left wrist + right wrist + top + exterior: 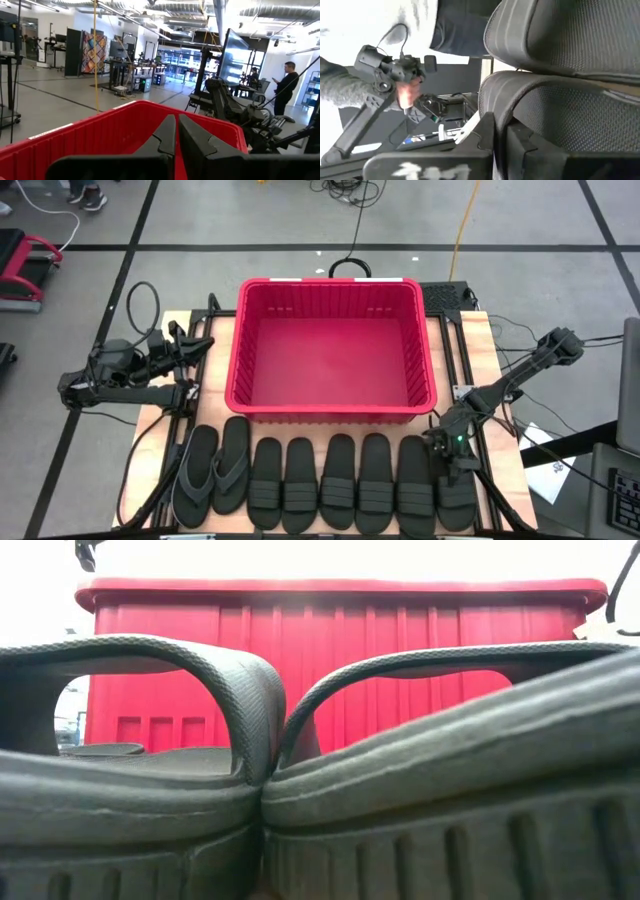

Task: Pick and place slides into bin
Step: Put the black slide into the red bin

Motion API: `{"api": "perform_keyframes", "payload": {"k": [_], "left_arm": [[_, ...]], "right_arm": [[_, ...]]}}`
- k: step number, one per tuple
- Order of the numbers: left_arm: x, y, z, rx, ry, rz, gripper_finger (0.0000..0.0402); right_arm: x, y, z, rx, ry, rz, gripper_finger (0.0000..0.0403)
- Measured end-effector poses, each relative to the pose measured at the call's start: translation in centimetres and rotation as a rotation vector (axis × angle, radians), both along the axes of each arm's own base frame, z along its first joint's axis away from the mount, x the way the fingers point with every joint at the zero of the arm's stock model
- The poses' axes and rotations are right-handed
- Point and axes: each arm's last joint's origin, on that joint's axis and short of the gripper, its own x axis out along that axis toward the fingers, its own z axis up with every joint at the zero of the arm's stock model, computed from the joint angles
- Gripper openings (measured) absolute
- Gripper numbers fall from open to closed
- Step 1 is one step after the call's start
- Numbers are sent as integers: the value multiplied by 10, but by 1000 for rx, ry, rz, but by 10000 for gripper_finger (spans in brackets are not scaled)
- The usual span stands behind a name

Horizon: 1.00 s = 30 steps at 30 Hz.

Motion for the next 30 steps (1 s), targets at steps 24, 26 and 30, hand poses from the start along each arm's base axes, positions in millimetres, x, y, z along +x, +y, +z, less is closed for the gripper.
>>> {"api": "perform_keyframes", "payload": {"k": [24,26,30], "left_arm": [[0,0,-1,-17,3,-6,21],[0,0,-1,-17,6,-8,21],[0,-1,-1,-14,10,-30,21]], "right_arm": [[6,8,47,172,-96,-51,4],[7,11,54,168,-98,-50,4],[10,17,71,159,-98,-30,4]]}}
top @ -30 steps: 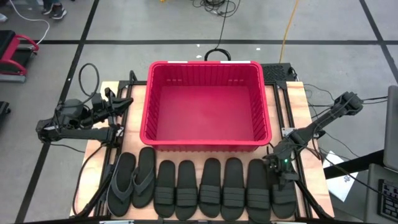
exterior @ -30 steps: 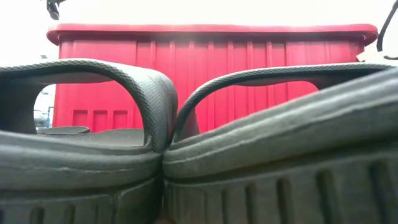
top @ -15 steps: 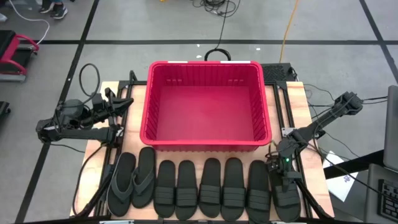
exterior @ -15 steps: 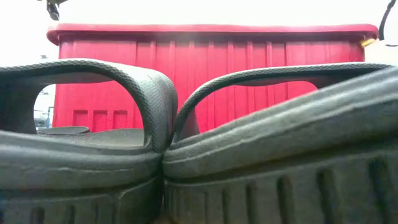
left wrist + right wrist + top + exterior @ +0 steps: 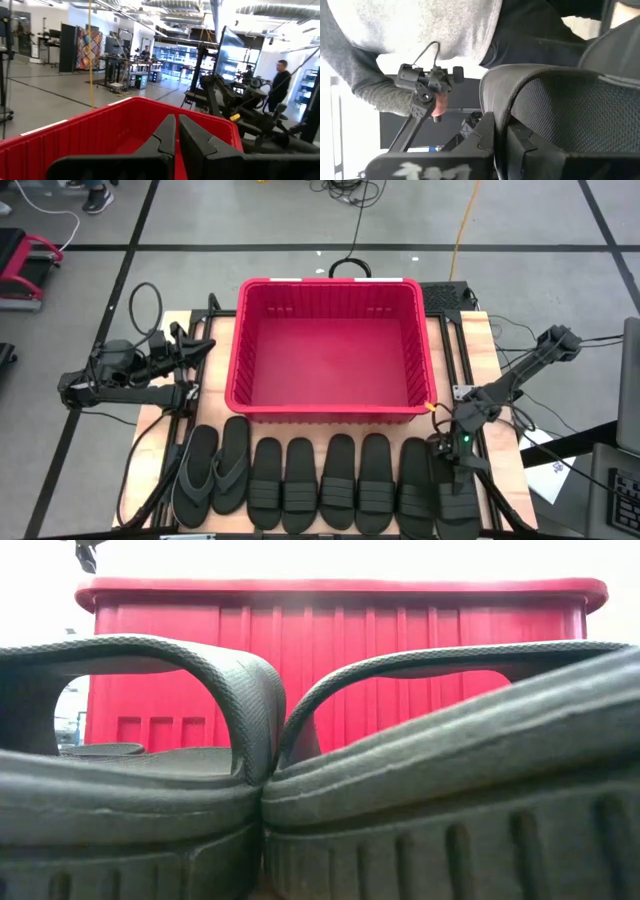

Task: Pick and place slides into bin
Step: Put the black slide into the red bin

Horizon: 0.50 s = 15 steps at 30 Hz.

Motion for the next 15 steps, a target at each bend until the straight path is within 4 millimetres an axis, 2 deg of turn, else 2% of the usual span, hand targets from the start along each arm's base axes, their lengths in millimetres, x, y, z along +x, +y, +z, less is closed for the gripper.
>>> {"api": "perform_keyframes", "payload": {"k": [4,9,15], "left_arm": [[0,0,-1,-1,6,-2,21],[0,0,-1,-1,6,-2,21],[0,0,-3,25,45,3,21]], "right_arm": [[5,6,18,-26,-8,22,4],[10,9,50,-100,-38,44,4],[5,-4,90,-224,-18,72,4]]}}
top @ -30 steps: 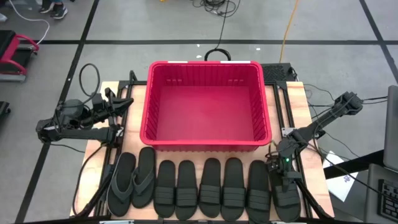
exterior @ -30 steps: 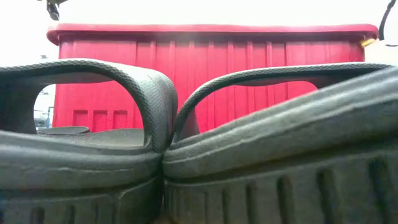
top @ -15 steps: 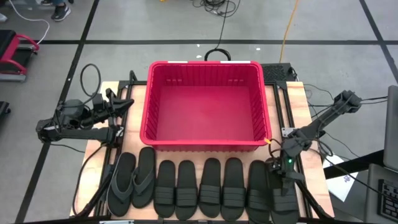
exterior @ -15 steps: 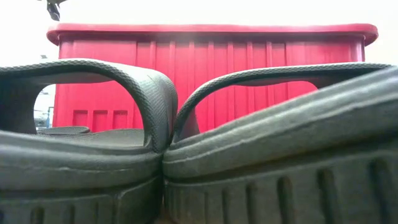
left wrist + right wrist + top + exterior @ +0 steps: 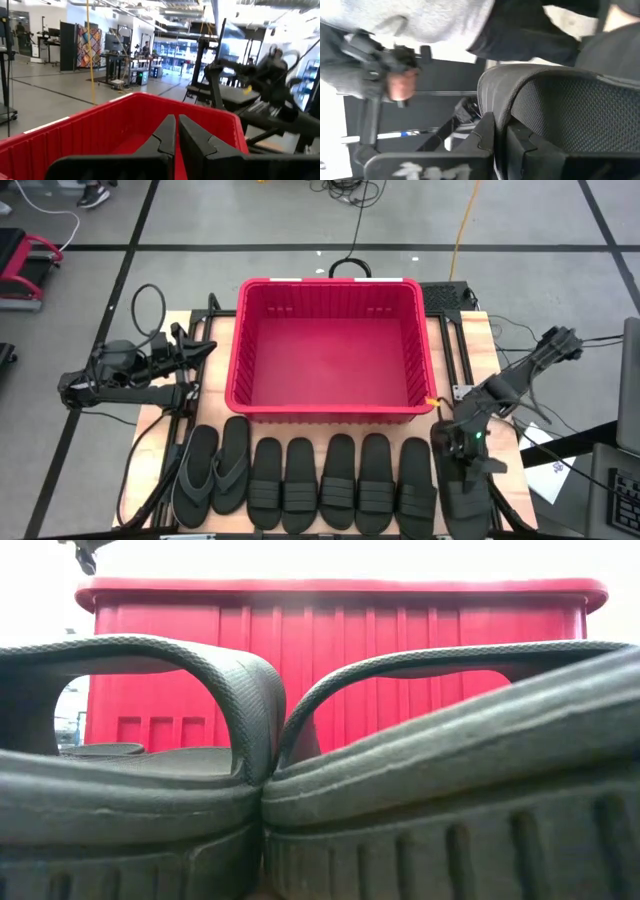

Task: Pick and place slides into bin
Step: Put the black slide into the red bin

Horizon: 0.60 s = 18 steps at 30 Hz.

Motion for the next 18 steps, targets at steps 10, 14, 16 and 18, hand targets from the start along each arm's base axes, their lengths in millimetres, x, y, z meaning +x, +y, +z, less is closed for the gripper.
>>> {"api": "perform_keyframes", "payload": {"k": [10,14,16,18], "left_arm": [[0,0,-2,-2,16,3,21],[0,0,-1,-3,15,10,21],[0,0,-1,-9,12,9,21],[0,0,-1,-26,6,8,21]], "right_arm": [[-9,-52,70,-415,-192,-174,4],[-8,-78,85,-692,-246,-274,4],[-6,-90,93,-810,-270,-313,5],[-4,-102,103,-890,-303,-332,5]]}}
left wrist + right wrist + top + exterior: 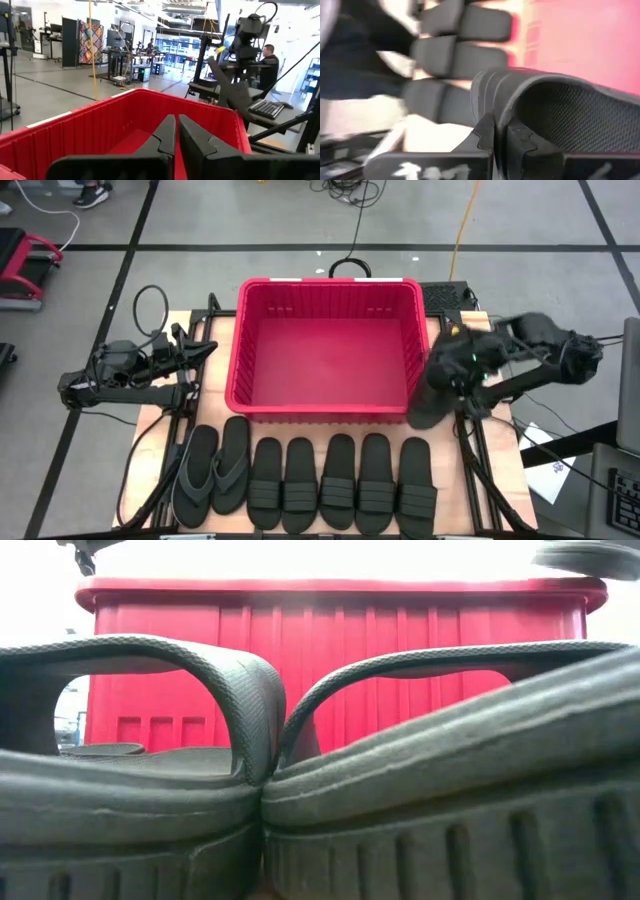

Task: Pick and place slides into bin
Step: Put the black slide into the red bin

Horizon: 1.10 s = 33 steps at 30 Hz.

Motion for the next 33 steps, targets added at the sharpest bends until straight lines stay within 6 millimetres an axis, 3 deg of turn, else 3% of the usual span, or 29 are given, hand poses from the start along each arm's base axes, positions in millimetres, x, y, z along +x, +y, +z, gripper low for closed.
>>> {"api": "perform_keyframes", "payload": {"k": [9,13,17,21,26,33], "left_arm": [[0,0,0,-62,-23,-7,21],[0,0,0,-92,-33,-11,21],[0,0,0,-109,-38,-19,21],[0,0,0,-109,-38,-19,21],[0,0,-1,-104,-28,-18,21],[0,0,-3,-81,8,-15,21]], "right_arm": [[22,-61,49,-314,-185,-34,4],[34,-100,50,-295,-236,5,4],[58,-128,30,-216,-218,71,4],[74,-136,12,-200,-188,177,4],[94,-153,-21,-232,-29,193,4],[110,-177,-67,-122,100,213,4]]}}
